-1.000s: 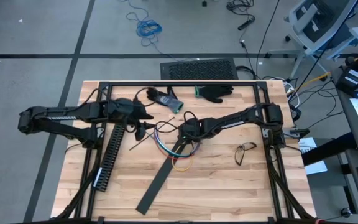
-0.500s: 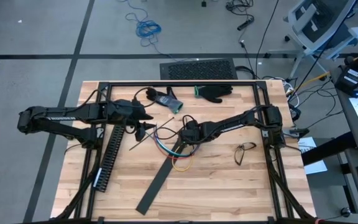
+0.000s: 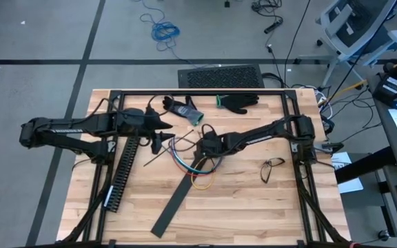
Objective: Ziptie cables
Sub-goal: Wrap the cables using a black zip tie, then adjust the cables
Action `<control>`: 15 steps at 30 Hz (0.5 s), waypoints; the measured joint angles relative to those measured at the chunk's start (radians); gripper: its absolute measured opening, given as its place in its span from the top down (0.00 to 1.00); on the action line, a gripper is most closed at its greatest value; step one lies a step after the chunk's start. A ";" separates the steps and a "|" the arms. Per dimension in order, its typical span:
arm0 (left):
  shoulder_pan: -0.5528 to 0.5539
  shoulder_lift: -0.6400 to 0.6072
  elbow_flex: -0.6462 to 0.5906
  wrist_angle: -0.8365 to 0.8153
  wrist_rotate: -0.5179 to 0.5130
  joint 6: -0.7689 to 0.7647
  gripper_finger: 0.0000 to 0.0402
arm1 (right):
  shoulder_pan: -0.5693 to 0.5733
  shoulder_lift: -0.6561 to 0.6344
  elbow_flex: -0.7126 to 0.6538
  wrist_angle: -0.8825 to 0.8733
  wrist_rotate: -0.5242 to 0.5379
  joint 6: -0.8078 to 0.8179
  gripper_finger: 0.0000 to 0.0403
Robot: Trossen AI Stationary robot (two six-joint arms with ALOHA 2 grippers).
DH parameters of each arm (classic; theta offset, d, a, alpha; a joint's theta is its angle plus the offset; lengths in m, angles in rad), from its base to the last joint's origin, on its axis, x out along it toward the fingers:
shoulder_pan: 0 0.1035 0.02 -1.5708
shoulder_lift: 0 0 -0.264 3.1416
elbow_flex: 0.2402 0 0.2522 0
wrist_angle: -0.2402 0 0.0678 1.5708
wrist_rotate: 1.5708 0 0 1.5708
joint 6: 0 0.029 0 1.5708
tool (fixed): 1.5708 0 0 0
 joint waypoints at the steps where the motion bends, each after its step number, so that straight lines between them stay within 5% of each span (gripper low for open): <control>1: 0.000 -0.005 0.000 0.009 0.000 0.002 0.52 | -0.003 -0.021 0.003 0.007 0.011 -0.011 1.00; 9: 0.001 -0.046 0.000 0.020 -0.001 0.006 0.52 | -0.006 -0.198 0.008 -0.040 0.055 -0.076 1.00; 15: 0.001 -0.062 0.000 0.016 -0.004 0.030 0.52 | 0.090 -0.295 0.007 -0.313 0.020 -0.076 1.00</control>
